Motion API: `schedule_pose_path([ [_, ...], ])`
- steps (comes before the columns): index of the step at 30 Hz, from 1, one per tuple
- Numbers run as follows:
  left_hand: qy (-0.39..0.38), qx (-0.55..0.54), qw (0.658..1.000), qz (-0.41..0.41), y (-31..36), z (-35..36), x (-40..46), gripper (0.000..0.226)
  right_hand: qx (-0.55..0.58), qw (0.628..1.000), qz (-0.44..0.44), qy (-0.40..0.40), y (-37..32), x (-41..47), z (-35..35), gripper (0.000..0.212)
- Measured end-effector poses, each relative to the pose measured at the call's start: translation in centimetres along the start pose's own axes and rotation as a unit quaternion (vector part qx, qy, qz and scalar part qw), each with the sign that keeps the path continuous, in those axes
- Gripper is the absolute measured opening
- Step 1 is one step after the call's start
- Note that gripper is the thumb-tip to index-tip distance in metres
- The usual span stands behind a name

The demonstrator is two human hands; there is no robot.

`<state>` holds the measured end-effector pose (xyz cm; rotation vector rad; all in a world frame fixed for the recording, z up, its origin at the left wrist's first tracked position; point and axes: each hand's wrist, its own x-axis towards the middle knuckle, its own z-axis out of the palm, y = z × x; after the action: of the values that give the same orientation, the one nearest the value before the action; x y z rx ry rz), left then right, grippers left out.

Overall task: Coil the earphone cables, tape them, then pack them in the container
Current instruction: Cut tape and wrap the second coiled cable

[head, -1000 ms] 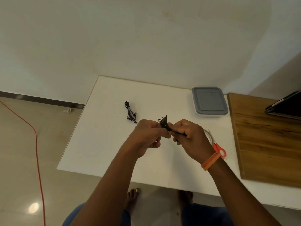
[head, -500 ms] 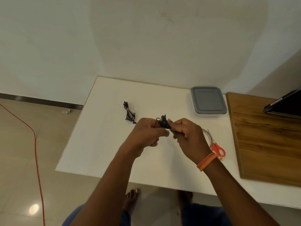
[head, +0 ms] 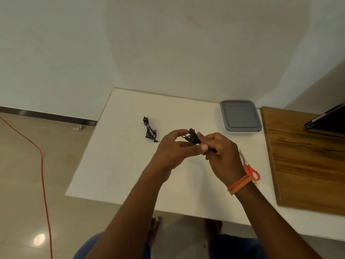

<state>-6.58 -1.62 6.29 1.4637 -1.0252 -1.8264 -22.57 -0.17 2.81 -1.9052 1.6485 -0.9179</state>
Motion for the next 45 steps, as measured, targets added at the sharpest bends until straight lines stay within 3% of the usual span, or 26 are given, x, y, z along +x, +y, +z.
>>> schedule_pose_path([
  [6, 0.111, 0.044, 0.993, 0.013, -0.7, -0.1, 0.3, 0.042, 0.019, 1.000, -0.002, -0.005, -0.8, -0.2, 0.3, 0.019],
  [11, 0.042, 0.086, 0.994, 0.047, -0.4, -0.8, 0.2, 0.011, -0.010, 0.999, -0.026, -0.018, -0.5, -0.4, 0.4, 0.016],
  [14, 0.050, 0.108, 0.991, 0.062, -0.5, -1.1, 0.5, 0.010, -0.007, 0.998, -0.035, -0.045, -0.4, -0.5, 0.4, 0.021],
  [17, 0.055, 0.074, 0.995, 0.049, -0.5, -1.4, 0.6, 0.011, 0.085, 0.992, 0.018, -0.088, -0.5, -0.3, -0.2, 0.019],
  [21, 0.042, -0.007, 0.999, 0.017, -0.3, -1.7, 0.7, 0.017, 0.206, 0.969, 0.046, -0.129, -0.9, 0.0, -1.2, 0.034],
  [27, 0.055, -0.004, 0.998, 0.010, -0.2, -1.6, 0.8, 0.016, 0.322, 0.935, 0.129, -0.070, -1.8, -0.5, -0.9, 0.030],
  [32, 0.062, -0.020, 0.998, 0.019, -0.3, -1.2, 0.8, 0.016, 0.422, 0.879, 0.223, -0.018, -2.4, -0.4, -0.1, 0.025],
  [39, 0.032, -0.081, 0.996, 0.024, -1.0, -0.8, 1.2, 0.024, 0.342, 0.916, 0.210, 0.027, -2.4, -0.1, -0.1, 0.021],
  [45, 0.015, -0.188, 0.982, -0.026, -1.6, 0.0, 1.4, 0.042, 0.311, 0.924, 0.208, 0.076, -2.0, 0.1, 0.1, 0.021],
])
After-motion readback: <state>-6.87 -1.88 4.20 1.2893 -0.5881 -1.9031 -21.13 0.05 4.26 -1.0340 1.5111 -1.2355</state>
